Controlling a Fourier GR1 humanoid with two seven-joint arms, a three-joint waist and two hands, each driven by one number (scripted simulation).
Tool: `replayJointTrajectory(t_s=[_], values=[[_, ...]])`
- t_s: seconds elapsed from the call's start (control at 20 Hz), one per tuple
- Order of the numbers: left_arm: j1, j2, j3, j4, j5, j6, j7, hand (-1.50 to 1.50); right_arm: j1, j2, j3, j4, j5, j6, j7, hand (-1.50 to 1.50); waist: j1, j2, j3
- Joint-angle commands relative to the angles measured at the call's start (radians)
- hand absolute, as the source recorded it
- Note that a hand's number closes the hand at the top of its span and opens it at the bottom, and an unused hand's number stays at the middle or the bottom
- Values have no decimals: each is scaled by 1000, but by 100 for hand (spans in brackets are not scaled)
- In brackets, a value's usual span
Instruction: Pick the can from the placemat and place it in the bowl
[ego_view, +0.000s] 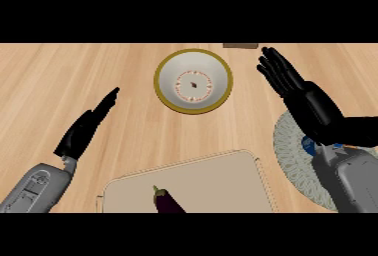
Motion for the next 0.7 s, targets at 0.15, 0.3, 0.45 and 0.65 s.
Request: replayJointTrajectory(t_s=[0.15, 0.3, 0.45, 0.65], values=[[94, -125, 59, -100, 149, 29, -13, 0, 156, -186, -168, -6, 169, -160, 44, 150, -46, 15, 1], [99, -161, 83, -85, 188, 45, -11, 0, 253, -375, -213, 125, 390, -249, 155, 150, -138, 35, -28], [124, -238, 82, -131, 256, 43, -14, 0, 332, -198, -345, 88, 375, -534, 97, -150, -97, 15, 2], [117, -213, 99, -163, 288, -17, 30, 0, 488, -192, -202, -167, 500, -495, 63, -150, -27, 26, 3]])
